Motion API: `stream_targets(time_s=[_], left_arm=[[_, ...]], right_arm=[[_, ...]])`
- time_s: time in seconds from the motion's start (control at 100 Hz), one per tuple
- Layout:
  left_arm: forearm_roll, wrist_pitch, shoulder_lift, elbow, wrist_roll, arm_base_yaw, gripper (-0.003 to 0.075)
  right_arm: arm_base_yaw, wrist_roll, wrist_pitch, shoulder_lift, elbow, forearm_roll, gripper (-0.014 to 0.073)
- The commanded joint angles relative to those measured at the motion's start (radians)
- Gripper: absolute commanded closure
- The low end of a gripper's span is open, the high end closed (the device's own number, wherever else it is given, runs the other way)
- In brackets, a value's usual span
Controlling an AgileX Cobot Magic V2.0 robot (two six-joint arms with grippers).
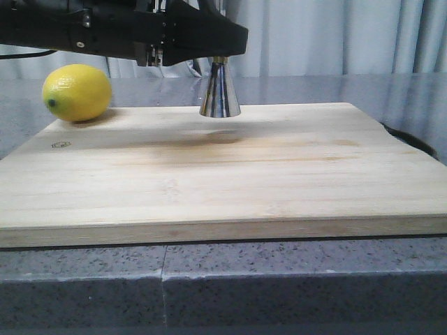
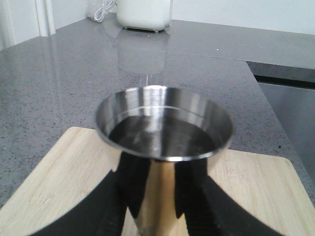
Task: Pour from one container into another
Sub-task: 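Tilt the beaker with the right gripper, pouring liquid into the jigger, then tilt the beaker upright and move it back with the right gripper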
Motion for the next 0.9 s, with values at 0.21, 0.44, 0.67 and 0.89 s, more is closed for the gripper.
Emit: stream_targets(time_s=[0.21,0.44,0.67,0.89], left_arm=[[-0.086,0.102,-0.043,-0.030,-0.005,-0.008,0.0491],[-0.086,0.102,-0.043,-0.030,-0.005,-0.008,0.0491],[-0.086,0.102,-0.043,-0.030,-0.005,-0.008,0.0491],[-0.086,0.102,-0.043,-0.030,-0.005,-0.008,0.0491]], right_arm=[[-0.198,0.009,-0.264,-0.162,0.188,0.280,0.0281],[-0.240,0.009,-0.563,-0.232,0.471,0.389,0.0281],[-0.240,0.009,-0.929,-0.230,0.730,0.513,0.0281],[-0.230,0.009,-1.159,-0.174,0.861,0.577,0.0281]])
